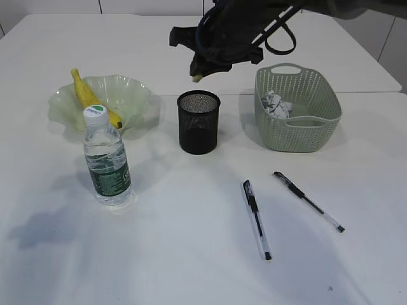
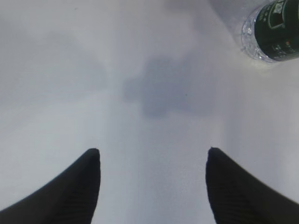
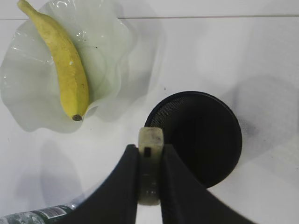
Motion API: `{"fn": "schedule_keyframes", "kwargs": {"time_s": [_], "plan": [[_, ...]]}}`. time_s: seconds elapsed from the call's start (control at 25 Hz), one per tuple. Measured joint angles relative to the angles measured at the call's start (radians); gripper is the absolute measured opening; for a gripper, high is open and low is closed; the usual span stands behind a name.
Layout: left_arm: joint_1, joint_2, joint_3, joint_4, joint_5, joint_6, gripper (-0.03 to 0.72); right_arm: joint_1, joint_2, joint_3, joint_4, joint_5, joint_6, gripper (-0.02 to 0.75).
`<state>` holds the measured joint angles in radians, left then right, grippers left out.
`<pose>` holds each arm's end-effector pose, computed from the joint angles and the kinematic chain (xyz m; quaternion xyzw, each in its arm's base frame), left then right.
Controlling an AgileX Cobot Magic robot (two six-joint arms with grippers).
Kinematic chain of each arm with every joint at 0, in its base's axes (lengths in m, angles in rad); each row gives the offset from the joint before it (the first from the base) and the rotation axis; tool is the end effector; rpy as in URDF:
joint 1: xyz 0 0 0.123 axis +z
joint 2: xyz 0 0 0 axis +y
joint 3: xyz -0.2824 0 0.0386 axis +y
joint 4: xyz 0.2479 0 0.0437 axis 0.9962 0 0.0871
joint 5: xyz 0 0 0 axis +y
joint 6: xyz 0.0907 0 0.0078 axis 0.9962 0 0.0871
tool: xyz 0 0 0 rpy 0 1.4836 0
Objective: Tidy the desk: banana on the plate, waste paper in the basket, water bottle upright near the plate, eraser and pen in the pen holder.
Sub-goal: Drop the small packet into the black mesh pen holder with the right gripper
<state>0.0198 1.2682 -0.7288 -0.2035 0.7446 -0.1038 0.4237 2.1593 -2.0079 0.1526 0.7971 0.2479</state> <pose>0.2217 -0.0081 0.2306 -0.1208 0.9719 -0.0892 0.1814 0.4515 0.2145 0.2739 -0.0512 0.9341 0.1799 0.3041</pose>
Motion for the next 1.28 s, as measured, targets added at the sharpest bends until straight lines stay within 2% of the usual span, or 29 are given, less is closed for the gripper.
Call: {"fn": "schedule_keyframes", "kwargs": {"time_s": [0.68,0.84,1.12,1.28], "plan": [[0.000,0.000,0.000,0.000,-0.001,0.000,0.498,0.000,0.120,-0.008,0.009,-0.097,0.100,0.078],[0.000,0.000,0.000,0.002,-0.001,0.000,0.498,0.000,0.133,-0.009,-0.019,-0.102,0.109,0.124],[0.000,0.000,0.000,0.005,-0.004,0.000,0.485,0.000,0.133,-0.012,-0.034,-0.104,0.119,0.281],[0.000,0.000,0.000,0.005,-0.016,0.000,0.478,0.000,0.133,-0.012,-0.034,-0.094,0.121,0.305]]}}
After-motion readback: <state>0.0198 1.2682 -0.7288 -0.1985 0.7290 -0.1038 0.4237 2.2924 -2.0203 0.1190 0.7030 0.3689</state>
